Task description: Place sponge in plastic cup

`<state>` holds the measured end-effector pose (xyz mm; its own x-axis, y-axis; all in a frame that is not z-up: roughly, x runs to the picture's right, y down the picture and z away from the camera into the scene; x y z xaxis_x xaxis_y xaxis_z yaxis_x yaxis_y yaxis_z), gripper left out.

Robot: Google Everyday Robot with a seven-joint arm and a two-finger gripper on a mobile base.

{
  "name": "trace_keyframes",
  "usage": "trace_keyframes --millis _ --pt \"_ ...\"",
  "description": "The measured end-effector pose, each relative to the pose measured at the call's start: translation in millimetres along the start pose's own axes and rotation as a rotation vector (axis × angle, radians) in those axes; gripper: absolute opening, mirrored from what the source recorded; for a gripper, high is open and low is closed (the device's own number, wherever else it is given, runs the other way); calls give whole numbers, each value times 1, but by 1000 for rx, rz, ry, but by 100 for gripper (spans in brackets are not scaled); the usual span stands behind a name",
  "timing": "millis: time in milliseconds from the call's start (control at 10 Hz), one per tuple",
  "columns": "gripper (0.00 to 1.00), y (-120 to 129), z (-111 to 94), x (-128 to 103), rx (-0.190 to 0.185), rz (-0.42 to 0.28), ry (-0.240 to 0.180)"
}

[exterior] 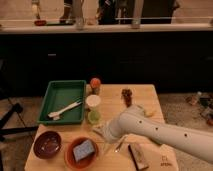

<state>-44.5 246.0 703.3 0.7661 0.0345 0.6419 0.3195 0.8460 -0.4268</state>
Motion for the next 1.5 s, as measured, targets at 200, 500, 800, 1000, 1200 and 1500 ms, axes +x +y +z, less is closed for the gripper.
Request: trace_keyframes --millis 200,500,800,1000,1200,1500 --pt "80 -3 5 -9 -20 -23 -1" --pt "80 -3 17 -11 -57 -20 14" --pt "80 -1 26 -18 -89 -17 76" --pt "80 0 32 -21 -98 -12 92" --pt "80 1 39 -24 -110 -13 95" --pt "80 8 50 -23 -131 -7 89"
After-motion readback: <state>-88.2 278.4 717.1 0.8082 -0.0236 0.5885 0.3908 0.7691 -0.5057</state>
